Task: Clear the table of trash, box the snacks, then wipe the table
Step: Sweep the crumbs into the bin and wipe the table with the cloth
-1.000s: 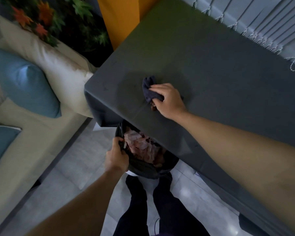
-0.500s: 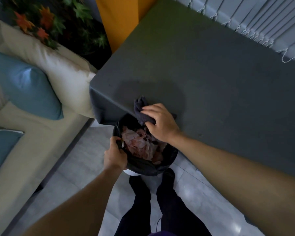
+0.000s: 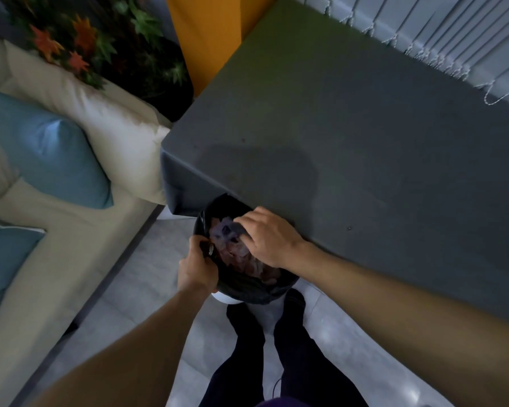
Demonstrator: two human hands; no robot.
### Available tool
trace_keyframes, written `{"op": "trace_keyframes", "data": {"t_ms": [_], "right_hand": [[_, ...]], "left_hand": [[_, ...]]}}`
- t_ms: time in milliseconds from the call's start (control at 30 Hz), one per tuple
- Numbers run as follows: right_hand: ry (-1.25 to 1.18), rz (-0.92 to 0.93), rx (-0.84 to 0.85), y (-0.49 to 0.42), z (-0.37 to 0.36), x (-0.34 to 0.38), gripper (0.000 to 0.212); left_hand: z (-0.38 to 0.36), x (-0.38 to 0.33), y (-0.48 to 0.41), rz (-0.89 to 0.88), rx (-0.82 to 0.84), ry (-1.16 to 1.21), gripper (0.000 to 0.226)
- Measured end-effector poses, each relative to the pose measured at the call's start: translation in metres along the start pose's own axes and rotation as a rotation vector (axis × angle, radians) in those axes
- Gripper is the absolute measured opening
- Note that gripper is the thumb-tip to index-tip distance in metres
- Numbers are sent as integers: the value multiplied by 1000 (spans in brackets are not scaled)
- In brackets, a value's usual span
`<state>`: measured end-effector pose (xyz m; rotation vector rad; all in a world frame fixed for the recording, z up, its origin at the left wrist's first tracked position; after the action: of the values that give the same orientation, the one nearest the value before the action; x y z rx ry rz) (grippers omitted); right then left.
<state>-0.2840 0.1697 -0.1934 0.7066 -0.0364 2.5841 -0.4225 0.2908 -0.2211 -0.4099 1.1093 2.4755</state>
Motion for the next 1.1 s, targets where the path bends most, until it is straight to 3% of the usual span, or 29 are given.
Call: {"op": "trace_keyframes", "data": {"t_ms": [267, 433, 567, 700, 967, 1100], "right_hand": [[111, -43, 203, -1, -13, 2, 14], [160, -120, 160, 4, -10, 0, 25], [93, -234, 236, 3, -8, -2, 30], [58, -221, 296, 3, -10, 0, 26], [-139, -216, -211, -9, 24, -2, 26], [-312, -411, -616, -25, 46, -26, 31]], "left_hand": [[3, 1, -4, 7, 18, 29, 43], [4, 1, -5, 15, 29, 35, 43], [4, 0, -5, 19, 35, 33, 42], [6, -2, -4, 22, 46, 30, 46], [12, -4, -5, 27, -19, 59, 44], [17, -2, -4, 58, -79, 93, 46]]}}
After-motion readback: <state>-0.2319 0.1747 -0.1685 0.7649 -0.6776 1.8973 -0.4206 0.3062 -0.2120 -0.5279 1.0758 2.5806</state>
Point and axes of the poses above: each hand's wrist, its own y-axis away from the middle knuckle, its own z-axis out of the back of the hand, x = y × z, the point moved 2 cm from there along -y, towards the middle knuckle, and after that the axes turned 1 degree about -x, right-handed, at the moved point
